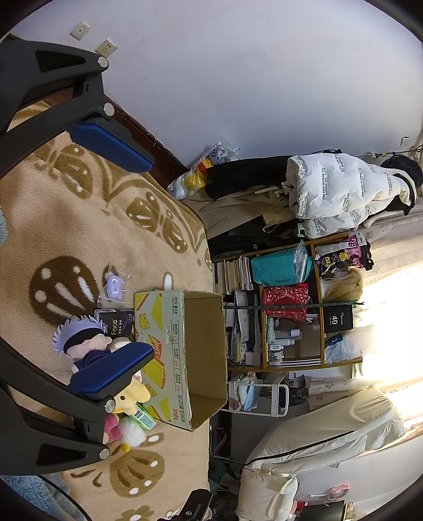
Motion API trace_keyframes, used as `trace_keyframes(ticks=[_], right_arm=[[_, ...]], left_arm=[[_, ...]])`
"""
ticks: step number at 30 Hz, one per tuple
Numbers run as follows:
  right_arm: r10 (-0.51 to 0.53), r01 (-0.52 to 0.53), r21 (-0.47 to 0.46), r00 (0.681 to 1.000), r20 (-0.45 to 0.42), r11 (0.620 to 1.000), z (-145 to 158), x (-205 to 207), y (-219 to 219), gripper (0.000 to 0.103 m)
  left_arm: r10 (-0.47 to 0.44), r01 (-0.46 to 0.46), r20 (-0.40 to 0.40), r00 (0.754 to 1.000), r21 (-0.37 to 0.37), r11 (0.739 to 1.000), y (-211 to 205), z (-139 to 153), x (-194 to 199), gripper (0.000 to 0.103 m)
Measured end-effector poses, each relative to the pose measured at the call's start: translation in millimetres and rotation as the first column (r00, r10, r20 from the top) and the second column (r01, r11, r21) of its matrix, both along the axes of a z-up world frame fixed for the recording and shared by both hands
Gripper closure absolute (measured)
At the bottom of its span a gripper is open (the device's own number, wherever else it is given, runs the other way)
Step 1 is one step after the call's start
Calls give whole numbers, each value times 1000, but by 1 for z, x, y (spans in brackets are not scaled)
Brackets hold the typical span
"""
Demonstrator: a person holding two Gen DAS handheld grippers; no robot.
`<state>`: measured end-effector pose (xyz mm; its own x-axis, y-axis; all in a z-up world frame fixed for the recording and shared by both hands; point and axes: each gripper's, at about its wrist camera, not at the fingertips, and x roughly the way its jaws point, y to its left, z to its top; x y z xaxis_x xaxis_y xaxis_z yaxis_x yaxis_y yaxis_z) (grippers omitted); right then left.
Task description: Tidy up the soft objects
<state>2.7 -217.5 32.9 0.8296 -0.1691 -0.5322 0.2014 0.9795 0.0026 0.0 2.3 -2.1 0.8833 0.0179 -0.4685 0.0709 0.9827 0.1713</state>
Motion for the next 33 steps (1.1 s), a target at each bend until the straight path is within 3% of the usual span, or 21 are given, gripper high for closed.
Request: trace_keyframes(ticks=[15,33], right_arm=[[-2,2,9,1000,-6,1000,0,1,-2,0],[-4,8,69,998,-56,998,-22,-5,7,0]], left_arm=[[-4,4,-11,1000,-2,1000,2,-5,-1,1],[-25,26,-94,995,3,1000,1,-9,8,1]])
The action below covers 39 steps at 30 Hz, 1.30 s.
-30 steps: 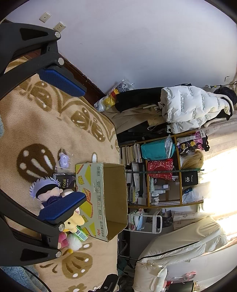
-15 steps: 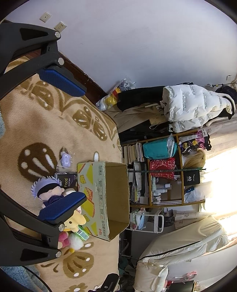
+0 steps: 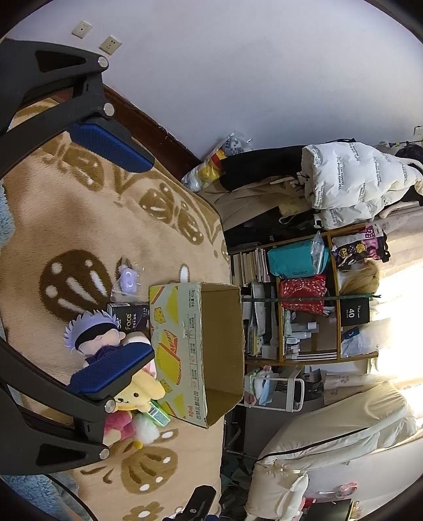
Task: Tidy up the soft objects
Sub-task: 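Lower the left tool onto the dark-haired doll while the right tool lowers onto the pink bunny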
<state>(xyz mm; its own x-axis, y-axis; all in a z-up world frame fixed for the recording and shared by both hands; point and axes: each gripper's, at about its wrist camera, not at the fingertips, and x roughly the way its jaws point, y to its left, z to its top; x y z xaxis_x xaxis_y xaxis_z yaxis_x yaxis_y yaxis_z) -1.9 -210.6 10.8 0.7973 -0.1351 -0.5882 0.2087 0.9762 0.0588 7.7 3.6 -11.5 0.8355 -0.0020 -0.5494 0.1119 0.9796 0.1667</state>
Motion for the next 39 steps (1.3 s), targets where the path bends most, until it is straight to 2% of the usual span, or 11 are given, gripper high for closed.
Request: trace_keyframes(ticks=[9,15,21,27,33,39], right_arm=[[8,-7,43,1000,-26,999,1,1,-3,0],[40,-30,111,995,-88,993,6,19,-20,0],[55,-31,146,985,-164,989,-1,35,-25,0],[96,-56,154,960,-264,986,-19,59,-25,0],[78,-25,155,935,-345,988,-40,76,-29,0],[79,3,183,894,-442,983,-63,87,-36,0]], left_arm=[[2,-2,-10,1000,5,1000,-1,1,3,1],[11,-11,-38,999,8,1000,-4,-2,12,1],[14,-16,-88,996,-24,1000,-9,-9,28,1],[-21,20,-153,988,-7,1000,-27,-20,43,1],[-59,66,-198,978,28,997,-47,-35,49,1],[-94,110,-274,957,46,993,-63,-56,54,1]])
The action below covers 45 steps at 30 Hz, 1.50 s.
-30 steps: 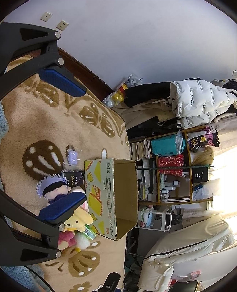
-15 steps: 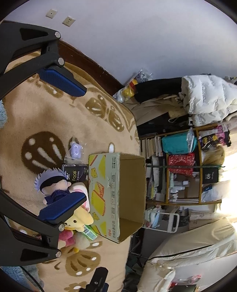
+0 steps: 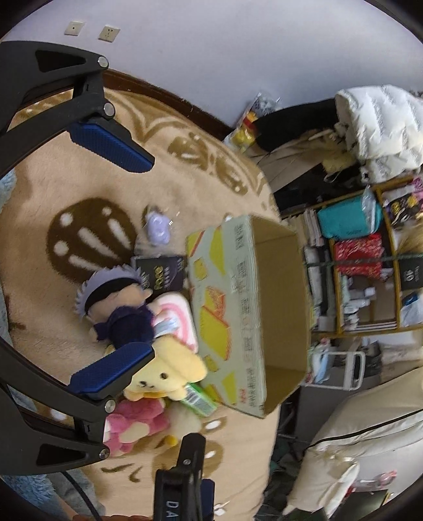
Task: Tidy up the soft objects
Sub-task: 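Lower the left tool onto the dark-haired doll while the right tool lowers onto the pink bunny, then close the left tool on the doll while the right tool grasps and lifts the pink bunny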
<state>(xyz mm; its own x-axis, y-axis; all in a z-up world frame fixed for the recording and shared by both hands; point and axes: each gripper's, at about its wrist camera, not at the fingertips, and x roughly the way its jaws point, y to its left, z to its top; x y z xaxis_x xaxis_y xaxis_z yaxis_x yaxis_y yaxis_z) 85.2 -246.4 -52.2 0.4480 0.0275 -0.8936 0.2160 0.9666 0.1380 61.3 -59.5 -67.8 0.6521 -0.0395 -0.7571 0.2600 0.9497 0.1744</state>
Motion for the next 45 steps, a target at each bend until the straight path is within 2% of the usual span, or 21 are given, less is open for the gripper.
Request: trace_keyframes(ticks=[11,22,30,33,35,36,37,38,39,40,45], right_arm=[[-29,50,134,987,-157,990,-40,2,-14,0],[26,18,144,954,-299,989,-80,9,10,0],[43,12,156,937,-347,988,-105,9,22,0],[47,10,163,937,-346,987,-111,8,25,0],[31,28,157,933,-358,987,-116,5,24,0],[24,37,160,930,-366,986,-115,5,20,3],[21,43,164,927,-374,985,-117,3,17,15],[15,49,157,923,-385,986,-121,2,17,22],[9,53,145,917,-400,988,-125,2,16,29],[7,56,144,913,-407,988,-128,2,16,31],[5,61,155,918,-396,986,-132,0,13,34]], left_arm=[[-86,92,-108,990,49,995,-26,-33,0,1],[-53,80,-245,968,102,992,-32,-68,17,1],[-19,57,-266,964,135,989,-31,-80,25,1],[-18,57,-226,974,165,985,-31,-77,28,13],[-34,68,-249,968,127,990,-30,-77,31,30],[-48,78,-266,963,102,992,-30,-78,32,35],[-60,88,-276,959,89,992,-30,-79,32,48],[-77,103,-283,956,80,991,-32,-79,31,53],[-80,111,-276,958,96,989,-34,-79,29,53],[-85,118,-272,959,108,987,-36,-80,28,53],[-89,122,-265,960,109,987,-35,-78,25,54]])
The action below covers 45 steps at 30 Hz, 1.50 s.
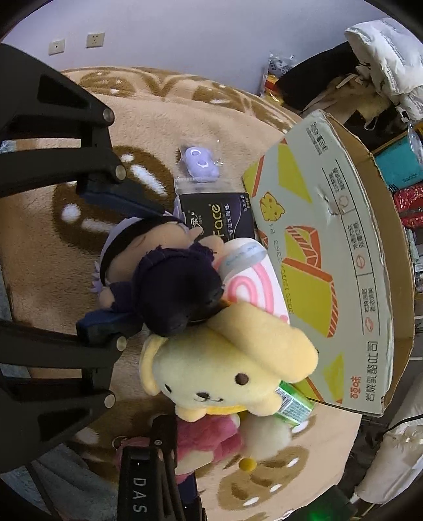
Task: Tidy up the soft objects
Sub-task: 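Close the left tool on the doll while the right tool grasps and lifts the pink bunny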
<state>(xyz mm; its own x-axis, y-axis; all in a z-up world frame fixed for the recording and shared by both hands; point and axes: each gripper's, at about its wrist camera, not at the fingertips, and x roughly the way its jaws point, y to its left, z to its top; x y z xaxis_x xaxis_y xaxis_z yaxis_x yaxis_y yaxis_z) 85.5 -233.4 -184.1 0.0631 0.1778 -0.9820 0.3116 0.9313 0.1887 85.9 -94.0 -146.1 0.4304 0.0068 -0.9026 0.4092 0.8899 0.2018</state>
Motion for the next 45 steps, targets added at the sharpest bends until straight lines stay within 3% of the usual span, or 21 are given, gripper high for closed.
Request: trace_keyframes(ticks=[10,18,23,34,37,45], right_arm=[[42,-38,-45,996,74,998,9,0,-1,39],[58,-41,-86,977,205,995,35,-4,-4,39],[81,-44,-132,953,292,990,71,-16,-6,39],[170,-55,-222,821,545,974,139,-40,23,39],[168,-25,-238,780,603,971,157,-51,25,39],[193,-32,-236,682,705,971,185,-66,32,38]], left_arm=[[65,-61,42,997,-70,996,19,24,-4,55],[89,-82,82,993,-90,993,30,37,-15,55],[90,-78,128,988,-97,992,33,49,-26,54],[124,-84,287,950,-146,986,46,84,-53,54],[138,-77,290,947,-211,975,52,96,-59,54],[151,-62,387,910,-234,970,63,127,-72,54]])
